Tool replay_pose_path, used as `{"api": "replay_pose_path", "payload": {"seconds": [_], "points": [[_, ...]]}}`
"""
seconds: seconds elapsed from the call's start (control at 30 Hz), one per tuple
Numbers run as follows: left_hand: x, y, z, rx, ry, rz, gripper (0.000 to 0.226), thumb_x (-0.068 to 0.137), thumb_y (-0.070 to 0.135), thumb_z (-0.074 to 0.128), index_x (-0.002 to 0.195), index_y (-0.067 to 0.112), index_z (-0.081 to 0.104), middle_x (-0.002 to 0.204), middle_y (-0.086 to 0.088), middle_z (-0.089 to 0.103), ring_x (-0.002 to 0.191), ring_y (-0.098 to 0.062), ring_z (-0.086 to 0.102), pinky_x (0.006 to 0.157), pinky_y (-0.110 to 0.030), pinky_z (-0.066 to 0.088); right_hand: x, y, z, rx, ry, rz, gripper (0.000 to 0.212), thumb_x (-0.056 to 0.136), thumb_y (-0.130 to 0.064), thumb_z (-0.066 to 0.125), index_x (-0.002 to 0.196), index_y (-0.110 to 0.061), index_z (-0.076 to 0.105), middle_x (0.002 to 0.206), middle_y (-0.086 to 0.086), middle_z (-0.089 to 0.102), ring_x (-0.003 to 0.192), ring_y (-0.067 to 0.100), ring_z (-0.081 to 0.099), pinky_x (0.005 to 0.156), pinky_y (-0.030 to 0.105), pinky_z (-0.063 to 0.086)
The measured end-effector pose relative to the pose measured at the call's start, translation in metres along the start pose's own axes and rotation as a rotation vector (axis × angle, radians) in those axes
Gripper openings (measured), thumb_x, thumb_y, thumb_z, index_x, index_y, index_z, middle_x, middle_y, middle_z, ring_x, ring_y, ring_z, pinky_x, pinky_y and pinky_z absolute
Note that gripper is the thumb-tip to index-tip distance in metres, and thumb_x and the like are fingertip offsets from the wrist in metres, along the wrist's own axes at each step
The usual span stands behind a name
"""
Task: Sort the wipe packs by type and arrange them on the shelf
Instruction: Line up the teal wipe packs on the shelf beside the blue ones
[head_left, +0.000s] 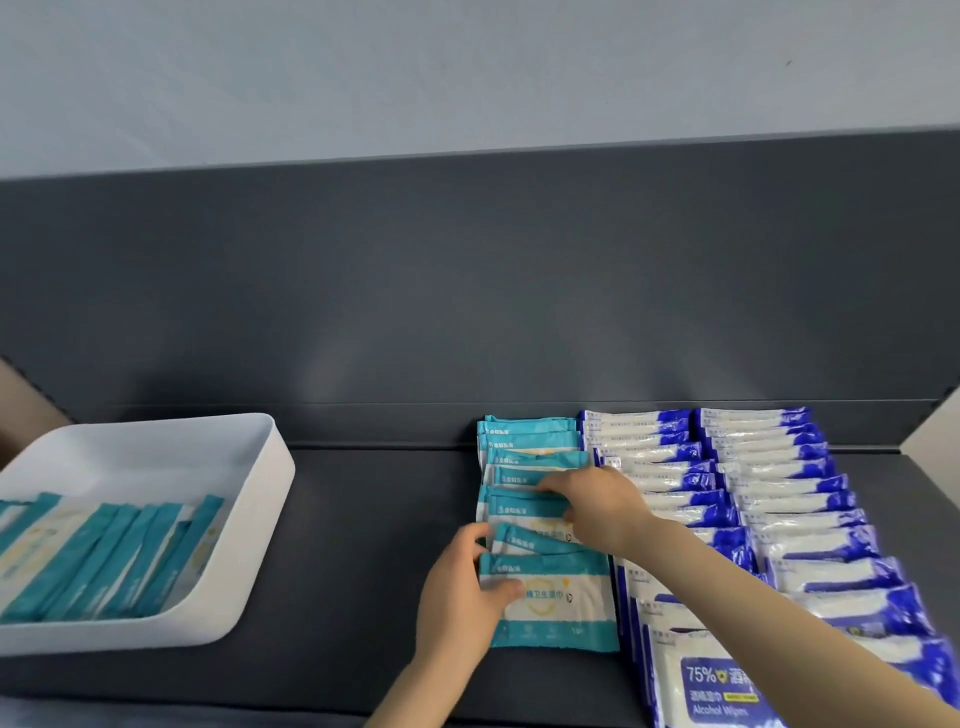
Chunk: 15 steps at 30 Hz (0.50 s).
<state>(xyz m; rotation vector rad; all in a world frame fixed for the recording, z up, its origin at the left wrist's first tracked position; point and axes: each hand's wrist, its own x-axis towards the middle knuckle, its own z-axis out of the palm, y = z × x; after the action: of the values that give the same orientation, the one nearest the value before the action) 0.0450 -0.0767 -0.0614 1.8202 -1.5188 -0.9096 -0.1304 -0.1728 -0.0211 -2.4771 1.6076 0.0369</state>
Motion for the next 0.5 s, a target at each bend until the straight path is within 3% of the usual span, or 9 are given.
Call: {"api": "replay_pose_path", "payload": {"seconds": [0.13, 0.27, 0.37, 0.43, 0.5], "points": [[0.002, 0.0, 0.001, 0.106, 0.035, 0.002, 0.056, 0.073, 0.041, 0.075, 0.121, 0.036, 0.048, 0.111, 0.019, 0.048, 0.092, 0.0, 0.057, 0.071, -0.018, 0.049, -0.002, 0.006, 0.004, -0.041, 0.073, -0.043, 0.036, 0.094, -0.029, 0.049, 0.131, -0.028, 0.053, 0.124, -0.002, 0.056, 0.117, 0.02, 0.046, 0.098, 0.031, 0.036], [-0.005, -0.005, 0.006, 0.117, -0.024, -0.029, 0.043, 0.074, 0.043, 0.074, 0.111, 0.039, 0.052, 0.101, 0.019, 0.063, 0.087, 0.002, 0.062, 0.074, -0.027, 0.055, -0.003, 0.011, 0.011, -0.062, 0.056, -0.068, 0.043, 0.092, -0.033, 0.055, 0.134, -0.03, 0.049, 0.125, -0.003, 0.056, 0.117, 0.02, 0.046, 0.101, 0.031, 0.032], [-0.01, 0.0, 0.006, 0.169, -0.012, -0.02, 0.062, 0.07, 0.046, 0.076, 0.123, 0.041, 0.045, 0.107, 0.023, 0.054, 0.09, 0.002, 0.058, 0.072, -0.022, 0.052, -0.003, 0.014, 0.014, -0.039, 0.051, -0.097, 0.047, 0.09, -0.035, 0.058, 0.135, -0.032, 0.047, 0.126, -0.006, 0.056, 0.117, 0.019, 0.046, 0.101, 0.03, 0.031], [-0.009, 0.006, 0.005, 0.25, -0.003, 0.023, 0.087, 0.07, 0.049, 0.076, 0.14, 0.045, 0.025, 0.118, 0.022, 0.041, 0.101, 0.002, 0.051, 0.072, -0.017, 0.046, -0.002, 0.016, 0.013, -0.013, 0.063, -0.112, 0.043, 0.091, -0.039, 0.056, 0.133, -0.032, 0.049, 0.124, -0.006, 0.057, 0.116, 0.018, 0.047, 0.101, 0.03, 0.031], [-0.006, 0.012, 0.004, 0.35, -0.016, 0.104, 0.095, 0.073, 0.051, 0.073, 0.146, 0.046, 0.011, 0.125, 0.02, 0.033, 0.111, 0.002, 0.042, 0.076, -0.018, 0.046, -0.003, 0.018, 0.013, -0.008, 0.092, -0.125, 0.034, 0.094, -0.038, 0.049, 0.127, -0.03, 0.054, 0.119, -0.005, 0.06, 0.112, 0.018, 0.05, 0.098, 0.031, 0.034]]}}
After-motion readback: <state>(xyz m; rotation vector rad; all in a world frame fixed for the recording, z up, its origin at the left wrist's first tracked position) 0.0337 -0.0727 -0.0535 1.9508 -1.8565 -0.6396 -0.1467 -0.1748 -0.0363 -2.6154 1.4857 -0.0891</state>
